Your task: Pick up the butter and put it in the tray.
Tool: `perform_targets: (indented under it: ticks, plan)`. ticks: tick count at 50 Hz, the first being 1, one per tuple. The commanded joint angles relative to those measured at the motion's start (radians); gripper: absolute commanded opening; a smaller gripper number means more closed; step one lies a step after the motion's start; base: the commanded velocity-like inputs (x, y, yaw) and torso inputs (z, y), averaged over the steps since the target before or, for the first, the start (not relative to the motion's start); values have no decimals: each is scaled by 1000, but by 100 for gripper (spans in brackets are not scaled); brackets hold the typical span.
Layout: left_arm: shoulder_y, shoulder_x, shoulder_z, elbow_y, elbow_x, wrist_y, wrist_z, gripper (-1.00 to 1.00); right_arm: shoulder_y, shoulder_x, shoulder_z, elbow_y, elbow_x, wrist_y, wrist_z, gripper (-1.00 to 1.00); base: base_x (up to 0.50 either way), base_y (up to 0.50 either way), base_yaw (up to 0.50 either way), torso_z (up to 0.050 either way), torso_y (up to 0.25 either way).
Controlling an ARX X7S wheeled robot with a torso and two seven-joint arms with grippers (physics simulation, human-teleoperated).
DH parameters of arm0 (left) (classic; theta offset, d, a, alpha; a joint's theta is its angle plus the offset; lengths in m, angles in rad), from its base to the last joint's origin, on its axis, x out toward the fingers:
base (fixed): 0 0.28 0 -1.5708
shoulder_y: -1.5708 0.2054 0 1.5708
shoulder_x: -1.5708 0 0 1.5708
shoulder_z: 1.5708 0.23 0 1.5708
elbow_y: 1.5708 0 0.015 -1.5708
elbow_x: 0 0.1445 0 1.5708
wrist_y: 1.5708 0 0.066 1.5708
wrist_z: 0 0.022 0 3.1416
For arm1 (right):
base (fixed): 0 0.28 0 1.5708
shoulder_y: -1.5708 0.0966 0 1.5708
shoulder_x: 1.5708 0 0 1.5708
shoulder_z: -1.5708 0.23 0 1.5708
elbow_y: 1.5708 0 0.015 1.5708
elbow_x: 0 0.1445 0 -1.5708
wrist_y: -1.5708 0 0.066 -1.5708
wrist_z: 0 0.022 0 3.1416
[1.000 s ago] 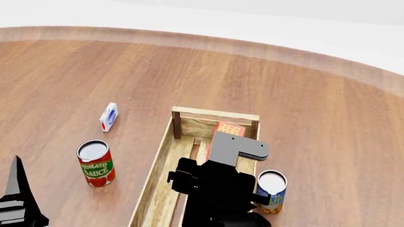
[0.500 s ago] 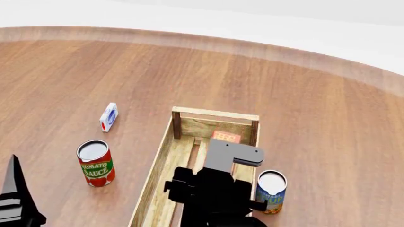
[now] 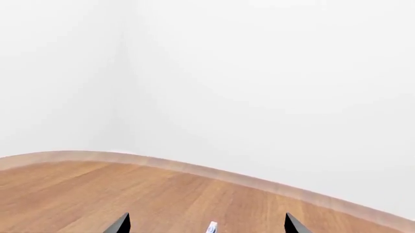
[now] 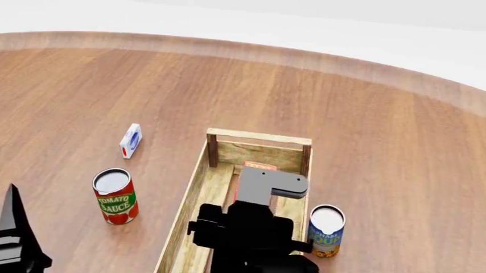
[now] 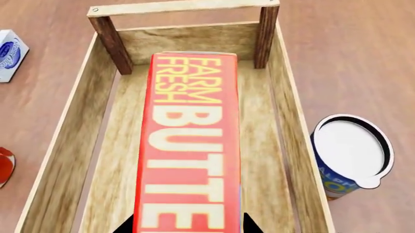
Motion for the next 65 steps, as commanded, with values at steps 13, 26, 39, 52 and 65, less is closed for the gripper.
perform_targets:
  ticks: [13, 26, 39, 52, 65]
  plan:
    - [5, 11, -43, 17, -32, 14, 40, 100, 10, -22, 34, 4, -124, 39, -37, -100, 0, 0, 0, 1, 1]
    - [4, 10, -44, 7, -33, 22, 41, 100, -5, -22, 35, 16, -129, 44, -47, -100, 0, 0, 0, 0, 2]
    - [5, 8, -43, 1, -35, 29, 42, 100, -11, -22, 37, 4, -140, 47, -58, -100, 0, 0, 0, 1, 1]
    - [5, 4, -42, 4, -38, 28, 38, 100, -12, -22, 37, 2, -143, 47, -69, -100, 0, 0, 0, 0, 2]
    - [7, 1, -40, 8, -40, 30, 35, 100, -11, -22, 37, -5, -127, 52, -99, 100, 0, 0, 0, 1, 1]
